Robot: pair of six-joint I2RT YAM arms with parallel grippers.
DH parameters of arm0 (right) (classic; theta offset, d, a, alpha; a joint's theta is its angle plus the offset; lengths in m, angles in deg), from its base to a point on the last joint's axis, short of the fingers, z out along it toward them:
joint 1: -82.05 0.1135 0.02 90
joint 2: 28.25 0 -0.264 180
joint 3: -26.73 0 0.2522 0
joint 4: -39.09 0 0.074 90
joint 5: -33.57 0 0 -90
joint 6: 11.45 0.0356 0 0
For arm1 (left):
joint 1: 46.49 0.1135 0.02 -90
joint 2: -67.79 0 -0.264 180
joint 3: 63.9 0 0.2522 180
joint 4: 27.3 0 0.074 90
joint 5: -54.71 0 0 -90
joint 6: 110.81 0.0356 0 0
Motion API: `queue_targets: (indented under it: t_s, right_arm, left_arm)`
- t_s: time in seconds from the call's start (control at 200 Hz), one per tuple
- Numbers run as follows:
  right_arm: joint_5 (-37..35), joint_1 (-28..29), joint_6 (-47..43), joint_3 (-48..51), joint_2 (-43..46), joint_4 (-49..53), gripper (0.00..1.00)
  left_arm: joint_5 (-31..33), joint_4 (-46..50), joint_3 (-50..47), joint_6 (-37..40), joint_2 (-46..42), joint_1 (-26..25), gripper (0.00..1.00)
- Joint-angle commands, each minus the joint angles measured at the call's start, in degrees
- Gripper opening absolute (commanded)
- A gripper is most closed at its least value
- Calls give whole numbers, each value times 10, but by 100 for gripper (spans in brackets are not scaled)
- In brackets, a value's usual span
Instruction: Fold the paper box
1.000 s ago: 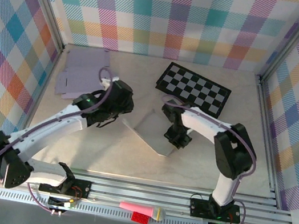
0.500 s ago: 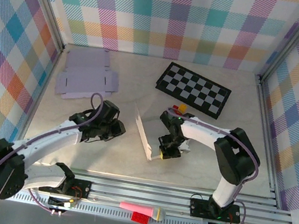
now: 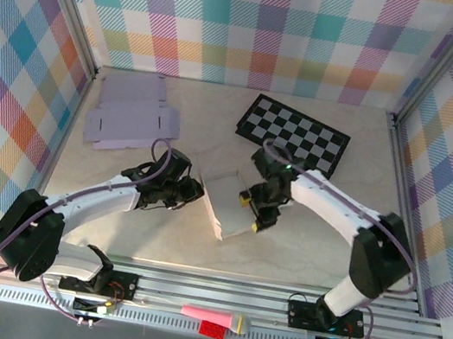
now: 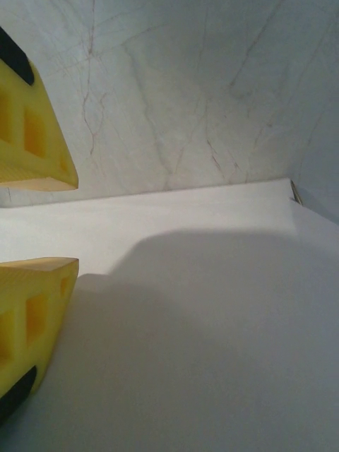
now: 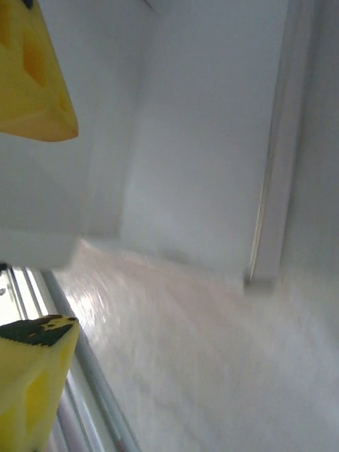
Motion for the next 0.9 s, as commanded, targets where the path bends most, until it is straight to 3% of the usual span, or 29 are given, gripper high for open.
queue_targets:
  t_s: [0.0,0.065,0.155,0.29,0.475,0.645,0.715,0.895]
  right_arm:
    - [-56,3,-261,-70,20,14,56]
    - [-57,23,-370,-105,19,10,51]
    - [-28,48,-451,-129,20,-12,56]
    - [-8,77,-496,-185,-21,18,59]
    - [-33,100,-511,-262,-88,56,60]
    - [-72,101,-488,-327,-150,135,47]
    - [-68,101,-485,-332,-156,122,43]
    - [-73,101,-447,-358,-174,107,14]
  left_arm:
    - [14,-11,22,13,-12,4,31]
    - [11,-29,22,16,-12,4,32]
    - [1,-47,32,20,0,4,33]
    - [0,-53,48,24,15,4,34]
    - [-9,-61,53,24,28,4,34]
    - [-4,-56,52,27,21,4,34]
    - [-4,-50,55,30,18,3,34]
    - [26,4,69,46,-10,-1,39]
